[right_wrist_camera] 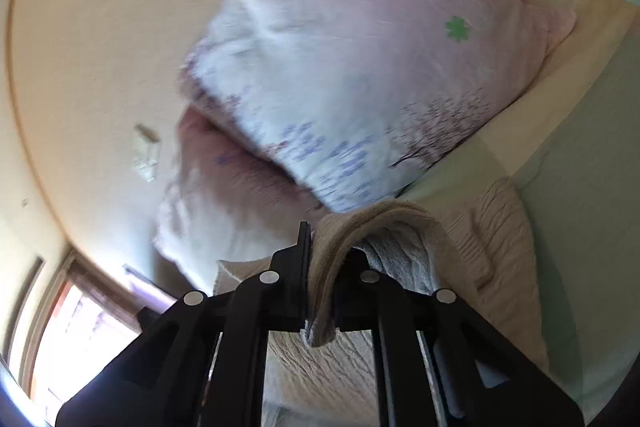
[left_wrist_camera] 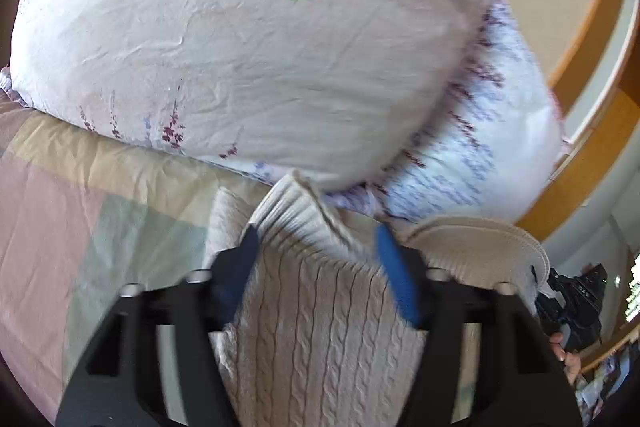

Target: Fold small clothes

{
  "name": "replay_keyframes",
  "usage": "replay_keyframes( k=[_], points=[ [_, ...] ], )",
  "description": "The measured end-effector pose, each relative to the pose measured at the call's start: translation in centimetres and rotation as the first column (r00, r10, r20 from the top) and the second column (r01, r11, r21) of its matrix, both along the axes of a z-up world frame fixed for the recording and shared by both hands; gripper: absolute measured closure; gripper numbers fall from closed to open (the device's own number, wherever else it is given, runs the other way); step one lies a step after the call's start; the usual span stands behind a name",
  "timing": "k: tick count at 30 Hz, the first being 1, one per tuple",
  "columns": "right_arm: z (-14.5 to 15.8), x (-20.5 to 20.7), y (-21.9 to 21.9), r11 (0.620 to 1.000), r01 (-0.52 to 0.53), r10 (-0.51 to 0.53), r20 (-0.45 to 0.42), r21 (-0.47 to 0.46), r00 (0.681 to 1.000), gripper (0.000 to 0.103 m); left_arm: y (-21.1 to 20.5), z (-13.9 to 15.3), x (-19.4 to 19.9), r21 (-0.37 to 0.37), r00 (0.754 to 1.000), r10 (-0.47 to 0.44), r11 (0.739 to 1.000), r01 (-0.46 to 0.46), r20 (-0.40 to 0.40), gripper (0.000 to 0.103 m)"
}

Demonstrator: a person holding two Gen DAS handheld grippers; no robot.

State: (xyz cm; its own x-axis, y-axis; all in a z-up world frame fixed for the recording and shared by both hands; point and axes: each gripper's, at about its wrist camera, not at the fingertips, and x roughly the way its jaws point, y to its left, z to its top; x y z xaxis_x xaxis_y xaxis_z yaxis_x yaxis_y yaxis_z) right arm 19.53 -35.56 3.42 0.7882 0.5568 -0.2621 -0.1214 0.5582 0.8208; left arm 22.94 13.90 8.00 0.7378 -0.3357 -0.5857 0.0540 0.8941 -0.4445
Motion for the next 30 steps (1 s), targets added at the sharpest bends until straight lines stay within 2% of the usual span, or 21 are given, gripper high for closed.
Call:
replay_keyframes(
  k=[1, 2, 3, 4, 6, 8, 10, 11, 13, 14, 15, 16, 17, 20, 22, 24, 26, 27, 28, 30],
  points=[
    [-1.2, 2.1, 0.0, 0.998, 0.031, -0.035, -0.080, -0.049, 0.996, 0.082, 0.0, -0.7, 1.5, 0.048, 0.999, 0.036, 0.998, -0.035, -0.032, 0.027],
    [-2.3, 3.7, 0.0, 0.992, 0.040, -0.060, -0.176, -0.118, 0.983, 0.063, 0.4, -1.5, 2.5, 0.079, 0.995, 0.061, 0.995, -0.055, -0.076, 0.027],
    [-3.1, 4.4, -0.3, 0.989, 0.036, -0.069, -0.232, -0.142, 0.970, 0.052, 1.0, -2.0, 2.6, 0.073, 0.992, 0.061, 0.996, -0.053, -0.108, 0.027],
    [-3.5, 4.0, -0.6, 0.991, 0.030, -0.061, -0.232, -0.133, 0.971, 0.049, 1.8, -2.3, 2.3, 0.047, 0.993, 0.040, 0.998, -0.035, -0.115, 0.027],
    [-3.2, 2.8, -1.6, 0.985, 0.034, -0.065, -0.176, -0.172, 0.982, 0.026, 3.4, -3.3, 1.0, -0.021, 0.991, -0.029, 0.999, 0.026, -0.130, 0.025],
    [-2.8, 1.7, -2.3, 0.968, 0.063, -0.098, -0.135, -0.243, 0.986, 0.024, 4.5, -5.0, 0.2, -0.084, 0.978, -0.091, 0.994, 0.077, -0.188, 0.026],
    [-3.0, 1.9, -2.6, 0.973, 0.036, -0.071, -0.147, -0.230, 0.987, 0.024, 4.6, -6.7, 0.0, -0.149, 0.961, -0.135, 0.984, 0.100, -0.241, 0.027],
    [-3.1, 1.7, -2.6, 0.976, 0.020, -0.054, -0.152, -0.215, 0.987, 0.024, 4.4, -7.3, 0.1, -0.172, 0.956, -0.148, 0.979, 0.105, -0.255, 0.027],
    [-3.4, 1.5, -2.3, 0.977, -0.007, -0.027, -0.154, -0.214, 0.988, 0.024, 4.1, -7.5, 0.0, -0.177, 0.960, -0.161, 0.977, 0.121, -0.227, 0.027],
    [-3.4, 1.2, -1.9, 0.975, -0.021, -0.014, -0.153, -0.221, 0.988, 0.024, 3.9, -7.7, 0.0, -0.182, 0.963, -0.155, 0.976, 0.116, -0.222, 0.035],
    [-3.4, 1.3, -1.7, 0.973, -0.032, -0.003, -0.153, -0.227, 0.988, 0.024, 3.6, -8.0, 0.1, -0.223, 0.960, -0.170, 0.967, 0.120, -0.223, 0.048],
    [-3.4, 1.1, -1.5, 0.972, -0.047, 0.012, -0.151, -0.230, 0.988, 0.024, 3.3, -8.6, 0.4, -0.274, 0.950, -0.192, 0.954, 0.123, -0.245, 0.070],
    [-3.4, 0.8, -1.5, 0.972, -0.056, 0.022, -0.150, -0.229, 0.988, 0.024, 3.1, -9.2, 0.6, -0.323, 0.948, -0.177, 0.943, 0.087, -0.263, 0.077],
    [-3.4, 0.2, -1.5, 0.975, -0.066, 0.035, -0.147, -0.212, 0.989, 0.024, 2.1, -7.2, 0.6, -0.359, 0.960, -0.170, 0.930, 0.082, -0.222, 0.084],
    [-3.0, -0.9, -2.7, 0.975, -0.054, 0.026, -0.127, -0.217, 0.991, 0.024, 0.4, -4.7, 0.6, -0.416, 0.963, -0.211, 0.901, 0.125, -0.167, 0.086],
    [-2.5, -1.9, -3.8, 0.970, -0.022, -0.003, -0.105, -0.243, 0.994, 0.024, -4.0, -1.5, 1.2, -0.423, 0.956, -0.279, 0.880, 0.218, -0.087, 0.086],
    [-1.9, -2.8, -5.2, 0.965, 0.021, -0.044, -0.081, -0.263, 0.996, 0.024, -9.9, 0.6, 2.1, -0.443, 0.926, -0.377, 0.832, 0.333, -0.012, 0.088],
    [-1.8, -3.1, -5.8, 0.966, 0.041, -0.063, -0.079, -0.256, 0.995, 0.024, -12.8, 1.0, 2.7, -0.467, 0.905, -0.425, 0.797, 0.384, 0.018, 0.088],
    [-1.8, -3.2, -6.5, 0.970, 0.060, -0.081, -0.081, -0.236, 0.993, 0.024, -15.9, 0.9, 3.3, -0.511, 0.878, -0.475, 0.744, 0.430, 0.048, 0.087],
    [-1.7, -2.9, -7.3, 0.975, 0.072, -0.093, -0.087, -0.212, 0.992, 0.024, -21.7, -0.5, 5.1, -0.664, 0.808, -0.582, 0.570, 0.484, 0.091, 0.075]
  ],
)
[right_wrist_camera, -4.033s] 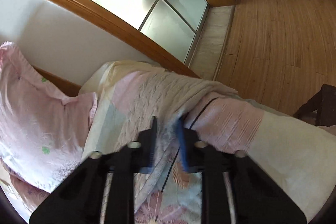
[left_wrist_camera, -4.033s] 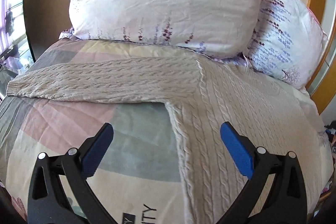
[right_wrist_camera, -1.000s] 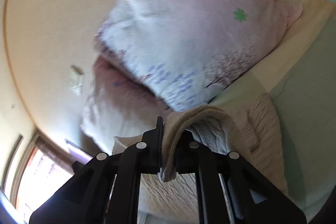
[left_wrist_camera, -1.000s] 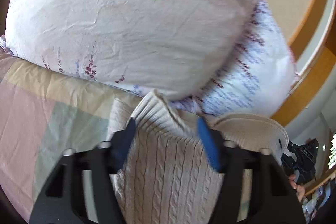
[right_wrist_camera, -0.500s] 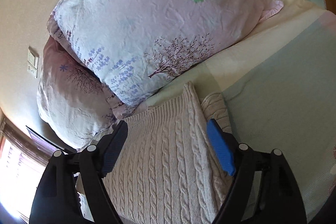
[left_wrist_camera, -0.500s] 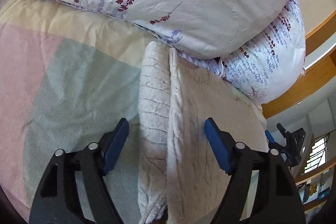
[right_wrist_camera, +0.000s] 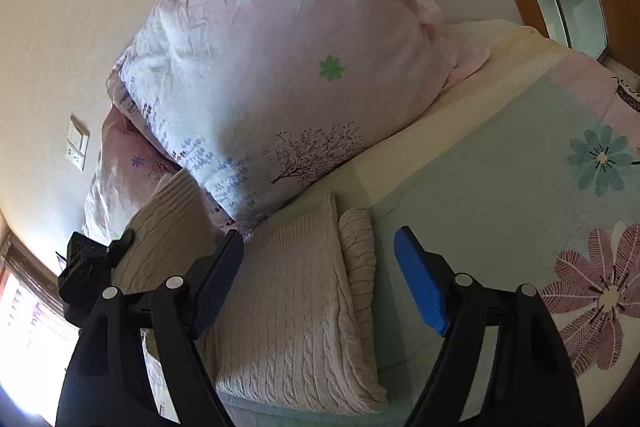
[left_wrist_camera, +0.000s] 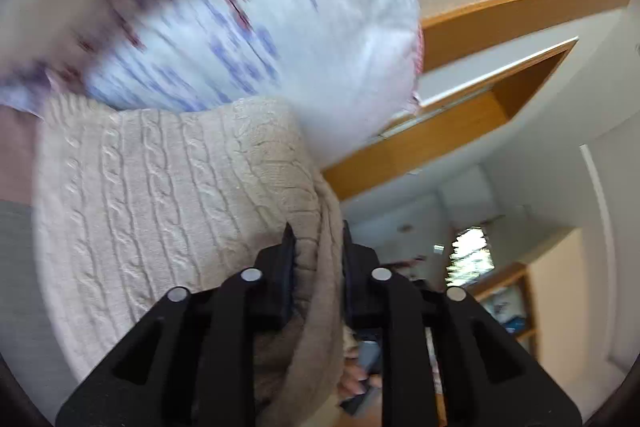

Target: Fold small clothes

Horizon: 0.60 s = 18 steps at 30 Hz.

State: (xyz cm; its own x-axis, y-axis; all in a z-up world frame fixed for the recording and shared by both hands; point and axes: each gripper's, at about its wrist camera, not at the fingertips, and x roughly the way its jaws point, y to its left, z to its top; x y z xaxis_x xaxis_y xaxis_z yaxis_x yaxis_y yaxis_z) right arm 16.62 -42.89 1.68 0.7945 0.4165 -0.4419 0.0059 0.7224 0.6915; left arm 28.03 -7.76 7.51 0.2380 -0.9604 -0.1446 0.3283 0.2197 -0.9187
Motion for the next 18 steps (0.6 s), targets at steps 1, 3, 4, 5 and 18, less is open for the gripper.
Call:
replay_keyframes(
  k=[1, 3, 4, 5, 18],
  points=[
    [-0.1, 0.4, -0.3, 1.000, 0.003, -0.003, -0.016, -0.003, 1.000, 0.024, -2.4, -1.2, 0.8, -0.105, 0.995, -0.067, 0.993, 0.060, -0.071, 0.066],
    [-0.4, 1.4, -0.8, 1.000, -0.015, 0.015, -0.058, -0.001, 0.998, 0.022, -4.0, -1.9, 0.9, -0.125, 0.987, -0.099, 0.989, 0.083, -0.125, 0.049],
    [-0.6, 2.0, -1.1, 0.999, -0.038, 0.039, -0.092, 0.015, 0.995, 0.020, -3.6, -1.5, 0.5, -0.095, 0.991, -0.085, 0.993, 0.075, -0.102, 0.033],
    [-0.9, 2.4, -1.2, 0.997, -0.064, 0.068, -0.113, 0.038, 0.991, 0.015, -2.5, -1.0, -0.1, -0.040, 0.997, -0.047, 0.998, 0.044, -0.057, 0.025],
    [-5.8, 7.4, 3.8, 0.953, -0.285, 0.305, -0.324, 0.107, 0.896, 0.045, 1.9, -7.8, -3.3, 0.548, 0.994, 0.104, 0.834, -0.071, -0.029, 0.007]
  ],
)
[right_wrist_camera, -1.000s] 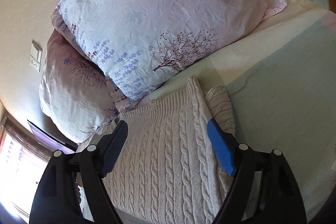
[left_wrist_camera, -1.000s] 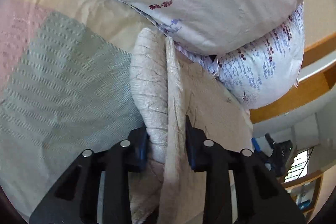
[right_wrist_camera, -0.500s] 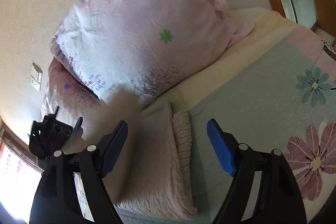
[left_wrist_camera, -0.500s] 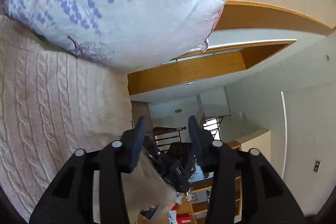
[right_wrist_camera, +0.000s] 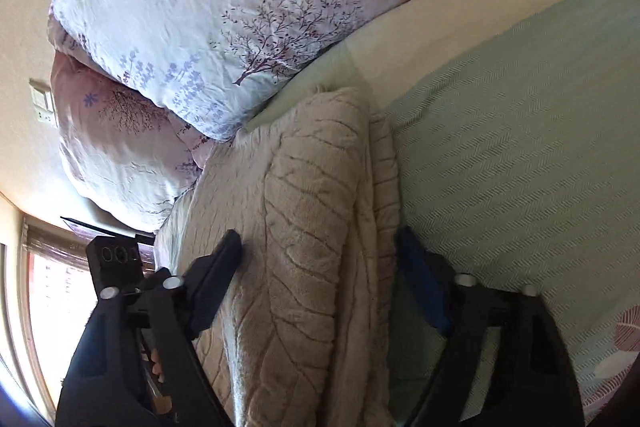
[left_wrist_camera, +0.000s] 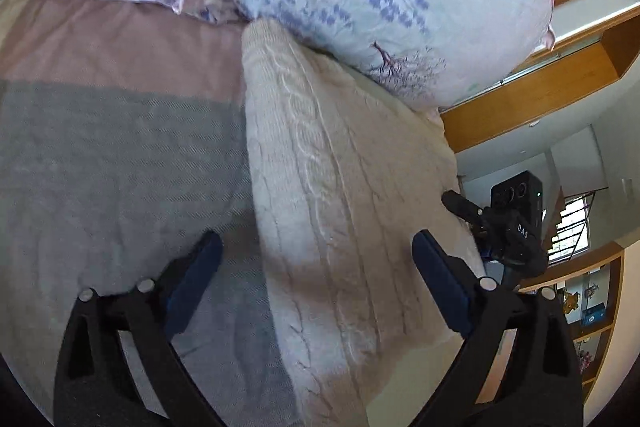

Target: Fold small clothes

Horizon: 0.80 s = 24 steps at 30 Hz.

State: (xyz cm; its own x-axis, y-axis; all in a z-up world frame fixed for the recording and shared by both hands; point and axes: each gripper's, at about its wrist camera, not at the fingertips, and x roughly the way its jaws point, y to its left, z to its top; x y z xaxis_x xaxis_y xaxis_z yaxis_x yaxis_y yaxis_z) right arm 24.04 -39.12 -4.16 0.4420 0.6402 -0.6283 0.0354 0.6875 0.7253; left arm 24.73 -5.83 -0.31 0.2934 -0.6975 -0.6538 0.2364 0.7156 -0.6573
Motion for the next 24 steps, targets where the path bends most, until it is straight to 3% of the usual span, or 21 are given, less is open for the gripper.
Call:
replay_keyframes(
  k=[1, 2, 3, 5, 7, 9, 12, 14, 15, 17, 18, 19, 20, 22, 24],
  points=[
    [-0.2, -0.2, 0.1, 1.000, -0.003, 0.003, -0.002, 0.022, 1.000, 0.049, -0.9, 0.1, 0.0, 0.009, 0.999, -0.015, 1.000, 0.014, 0.030, 0.017],
    [-0.3, -0.4, 0.0, 0.999, 0.005, -0.005, 0.003, 0.051, 1.000, 0.060, -1.8, -0.3, 0.2, -0.007, 0.999, -0.042, 0.999, 0.042, 0.007, 0.028],
    [-0.4, -0.7, -0.1, 0.997, 0.015, -0.015, 0.003, 0.076, 1.000, 0.063, -1.8, -0.5, 0.7, -0.010, 1.000, -0.013, 1.000, 0.013, -0.001, 0.033],
    [0.1, -1.3, 0.3, 0.994, 0.040, -0.041, 0.011, 0.098, 0.999, 0.066, -1.0, -0.7, 0.9, -0.086, 1.000, -0.016, 0.996, 0.017, 0.009, 0.060],
    [1.1, -1.9, 1.0, 0.988, 0.024, -0.031, 0.044, 0.149, 0.999, 0.069, 0.3, 0.3, 1.0, -0.177, 1.000, -0.027, 0.984, 0.026, -0.002, 0.065],
    [2.5, -2.3, 2.8, 0.980, -0.038, 0.020, 0.091, 0.198, 0.996, 0.070, 2.8, 1.9, -0.5, -0.175, 0.998, -0.035, 0.984, 0.045, 0.061, 0.065],
    [3.8, -2.4, 7.5, 0.969, -0.156, 0.129, 0.148, 0.190, 0.980, 0.071, 7.2, 4.5, -2.5, -0.086, 0.986, -0.004, 0.996, 0.018, 0.165, 0.064],
    [3.7, -1.5, 11.3, 0.966, -0.220, 0.198, 0.159, 0.137, 0.967, 0.070, 8.9, 5.3, -2.6, 0.051, 0.975, 0.036, 0.998, -0.048, 0.218, 0.058],
    [3.3, -1.1, 12.8, 0.968, -0.232, 0.216, 0.151, 0.096, 0.965, 0.069, 9.7, 5.4, -2.4, 0.148, 0.965, 0.069, 0.983, -0.109, 0.255, 0.050],
    [3.0, -0.9, 15.8, 0.974, -0.207, 0.218, 0.127, -0.097, 0.967, 0.064, 11.7, 5.6, -2.6, 0.272, 0.944, 0.141, 0.935, -0.227, 0.300, 0.042],
    [3.3, -1.4, 16.3, 0.967, -0.173, 0.200, 0.134, -0.187, 0.971, 0.062, 12.0, 6.0, -2.8, 0.271, 0.940, 0.153, 0.932, -0.240, 0.306, 0.039],
    [4.3, -2.5, 16.2, 0.968, -0.139, 0.177, 0.175, -0.211, 0.968, 0.062, 12.6, 6.6, -3.6, 0.257, 0.932, 0.160, 0.933, -0.251, 0.327, 0.026],
    [5.3, -3.8, 15.5, 0.975, -0.119, 0.161, 0.226, -0.188, 0.961, 0.060, 13.0, 7.6, -4.7, 0.262, 0.918, 0.165, 0.927, -0.269, 0.361, 0.013],
    [6.9, -6.4, 13.5, 0.989, -0.096, 0.125, 0.300, -0.108, 0.946, 0.053, 13.8, 8.6, -7.6, 0.286, 0.886, 0.152, 0.911, -0.298, 0.439, 0.007],
    [7.0, -7.9, 12.9, 0.991, -0.106, 0.124, 0.275, -0.082, 0.953, 0.052, 14.0, 8.7, -9.7, 0.330, 0.877, 0.134, 0.892, -0.310, 0.461, 0.003]
  ],
)
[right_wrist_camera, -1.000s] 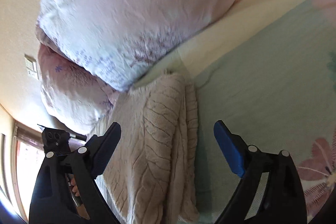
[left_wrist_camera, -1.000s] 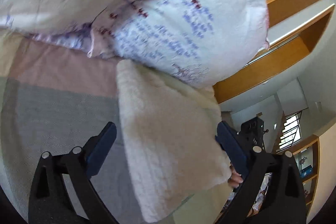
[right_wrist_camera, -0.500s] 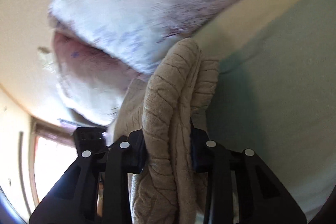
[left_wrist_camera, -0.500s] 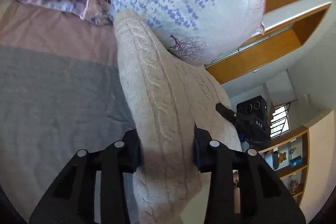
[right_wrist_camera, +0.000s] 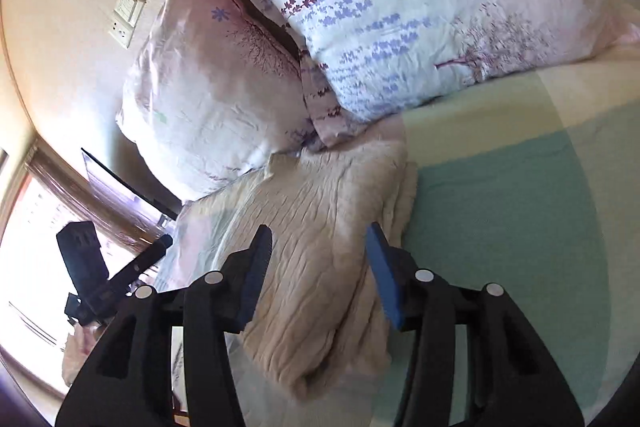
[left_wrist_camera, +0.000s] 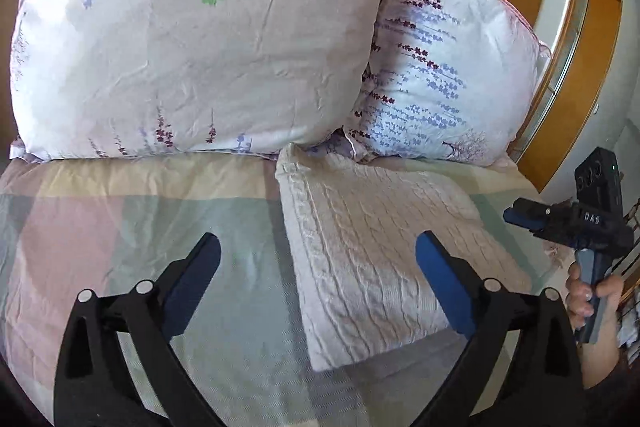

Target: Fold small clothes

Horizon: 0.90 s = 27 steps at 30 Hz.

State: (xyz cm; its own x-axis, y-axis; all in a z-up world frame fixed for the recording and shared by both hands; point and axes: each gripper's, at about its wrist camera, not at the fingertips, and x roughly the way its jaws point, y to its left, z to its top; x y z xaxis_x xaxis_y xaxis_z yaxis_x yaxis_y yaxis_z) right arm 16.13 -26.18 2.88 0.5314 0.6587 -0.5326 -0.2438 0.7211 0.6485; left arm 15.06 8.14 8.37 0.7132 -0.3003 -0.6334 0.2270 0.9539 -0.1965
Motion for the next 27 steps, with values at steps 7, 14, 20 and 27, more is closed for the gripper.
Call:
replay_keyframes(
  k=[7, 14, 20, 27],
  points=[
    [-1.6, -2.3, 5.1, 0.907, 0.065, -0.033, 0.084, -0.416, 0.996, 0.052, -2.0, -2.8, -5.8, 0.192, 0.996, 0.062, 0.980, -0.048, -0.063, 0.002],
    [-0.4, -5.5, 4.5, 0.894, 0.156, -0.109, 0.136, -0.420, 0.985, 0.036, -1.8, -5.5, -6.8, 0.151, 0.983, 0.107, 0.985, -0.084, -0.147, 0.002],
    [-2.7, -9.2, 6.7, 0.903, 0.121, -0.098, 0.078, -0.412, 0.992, 0.017, -3.5, -7.6, -6.9, 0.188, 0.977, 0.091, 0.981, -0.055, -0.191, 0.002],
    [-4.9, -9.5, 11.1, 0.779, 0.157, -0.137, 0.080, -0.607, 0.987, 0.001, -4.6, -8.6, -6.5, 0.267, 0.977, 0.109, 0.962, -0.057, -0.182, 0.002]
  ],
)
